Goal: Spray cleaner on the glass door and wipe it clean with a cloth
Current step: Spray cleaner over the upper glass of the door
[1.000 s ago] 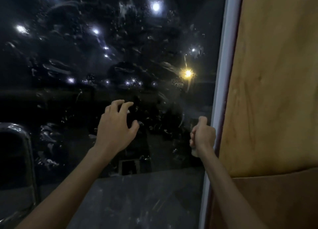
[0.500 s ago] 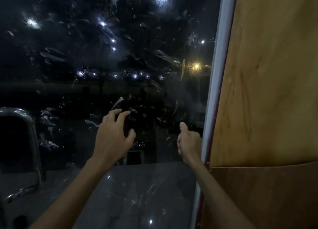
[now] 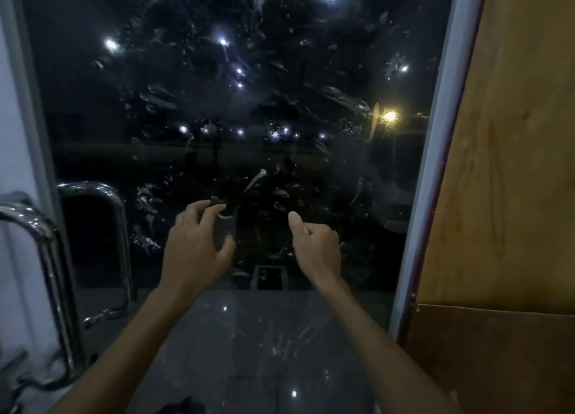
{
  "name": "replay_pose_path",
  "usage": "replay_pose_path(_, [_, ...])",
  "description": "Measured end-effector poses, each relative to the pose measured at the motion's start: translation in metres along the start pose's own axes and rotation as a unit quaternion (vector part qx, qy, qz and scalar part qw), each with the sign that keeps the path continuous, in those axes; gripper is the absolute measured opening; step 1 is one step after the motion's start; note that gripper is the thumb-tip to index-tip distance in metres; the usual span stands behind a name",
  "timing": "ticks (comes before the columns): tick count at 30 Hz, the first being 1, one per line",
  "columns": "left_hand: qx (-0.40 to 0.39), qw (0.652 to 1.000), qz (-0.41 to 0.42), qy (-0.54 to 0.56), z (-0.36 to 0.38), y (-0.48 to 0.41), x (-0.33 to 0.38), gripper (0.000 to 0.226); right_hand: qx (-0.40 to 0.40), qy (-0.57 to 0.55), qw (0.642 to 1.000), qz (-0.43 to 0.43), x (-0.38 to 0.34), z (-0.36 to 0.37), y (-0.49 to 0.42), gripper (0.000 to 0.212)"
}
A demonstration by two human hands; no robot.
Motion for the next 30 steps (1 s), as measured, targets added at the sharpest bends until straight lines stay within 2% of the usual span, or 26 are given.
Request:
replay_pose_path(8, [0.013, 0.999, -0.028, -0.012, -0.022, 0.013, -0.049, 0.051, -0.043, -0.018, 0.999, 0.001, -0.031, 0.055, 0.003, 0.055])
replay_pose_path(12, [0.025, 0.998, -0.047, -0.018, -0.041, 0.015, -0.079, 0.050, -0.082, 0.008, 0.996, -0.024, -0.050, 0.087, 0.009, 0.063])
replay_pose_path(15, [0.030, 0.998, -0.053, -0.018, -0.055, 0.017, -0.100, 0.049, -0.097, -0.012, 0.994, -0.042, -0.065, 0.114, 0.013, 0.060])
replay_pose_path(19, [0.028, 0.997, -0.065, -0.028, -0.070, 0.022, -0.128, 0.051, -0.099, -0.020, 0.995, -0.022, -0.086, 0.149, 0.019, 0.055])
replay_pose_path(24, [0.020, 0.997, -0.071, -0.014, -0.083, 0.026, -0.156, 0.053, -0.139, 0.011, 0.989, -0.043, -0.114, 0.190, 0.027, 0.063])
replay_pose_path(30, [0.011, 0.998, -0.061, 0.023, -0.088, 0.029, -0.178, 0.056, -0.159, -0.011, 0.987, -0.013, -0.126, 0.232, 0.034, 0.056])
Point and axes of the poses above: each hand's wrist, its own y-axis away from the middle knuckle, its own z-axis out of the palm, x = y × z, the point moved 2 cm from there along -y, towards the middle knuckle
